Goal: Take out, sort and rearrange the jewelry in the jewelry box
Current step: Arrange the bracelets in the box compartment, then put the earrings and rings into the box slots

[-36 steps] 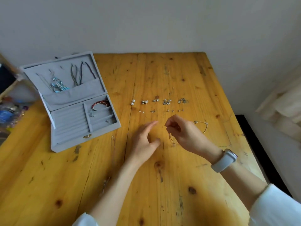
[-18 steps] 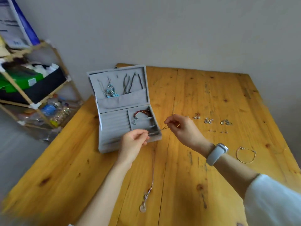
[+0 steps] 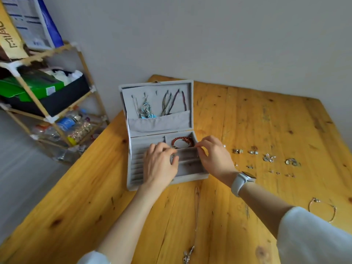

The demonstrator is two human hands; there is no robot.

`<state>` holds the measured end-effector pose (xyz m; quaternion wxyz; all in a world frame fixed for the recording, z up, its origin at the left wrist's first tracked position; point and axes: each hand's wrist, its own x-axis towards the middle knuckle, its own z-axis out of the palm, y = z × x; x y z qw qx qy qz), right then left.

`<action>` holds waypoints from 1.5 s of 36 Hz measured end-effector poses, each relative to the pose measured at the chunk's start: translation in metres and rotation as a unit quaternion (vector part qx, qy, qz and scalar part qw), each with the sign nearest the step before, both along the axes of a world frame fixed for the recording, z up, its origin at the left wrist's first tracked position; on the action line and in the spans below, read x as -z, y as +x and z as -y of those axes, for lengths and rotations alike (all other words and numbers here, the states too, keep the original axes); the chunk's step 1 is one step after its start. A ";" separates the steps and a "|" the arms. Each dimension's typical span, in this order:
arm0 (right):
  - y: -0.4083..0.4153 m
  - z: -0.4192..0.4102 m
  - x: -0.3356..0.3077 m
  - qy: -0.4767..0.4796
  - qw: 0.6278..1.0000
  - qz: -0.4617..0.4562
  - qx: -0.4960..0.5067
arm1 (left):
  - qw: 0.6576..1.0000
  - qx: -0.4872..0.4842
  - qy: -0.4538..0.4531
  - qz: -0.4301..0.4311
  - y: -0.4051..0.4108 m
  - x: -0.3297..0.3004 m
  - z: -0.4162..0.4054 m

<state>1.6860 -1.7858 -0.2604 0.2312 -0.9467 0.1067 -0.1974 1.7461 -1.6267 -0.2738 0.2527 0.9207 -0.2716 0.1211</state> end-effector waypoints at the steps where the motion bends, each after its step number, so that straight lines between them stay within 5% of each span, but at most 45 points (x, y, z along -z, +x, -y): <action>1: -0.005 0.002 0.001 0.009 1.000 0.015 -0.001 | 1.000 -0.004 -0.012 0.005 -0.003 0.003 -0.002; 9: -0.062 0.018 0.019 0.037 0.999 0.029 -0.005 | 0.992 0.072 -0.101 0.036 -0.066 0.007 0.021; 18: -0.081 0.066 0.017 0.011 0.995 0.000 0.100 | 0.973 0.225 -0.009 0.055 -0.116 0.022 0.078; 33: -0.015 0.095 0.003 -0.139 0.983 -0.121 -0.010 | 0.975 0.213 0.057 0.001 -0.116 0.040 0.076; 45: -0.009 0.094 0.017 -0.154 0.981 -0.091 -0.075 | 0.977 0.210 0.038 0.001 -0.118 0.040 0.075; 54: -0.036 0.081 0.011 -0.101 0.991 -0.020 -0.084 | 0.971 0.176 -0.136 -0.085 -0.113 0.029 0.066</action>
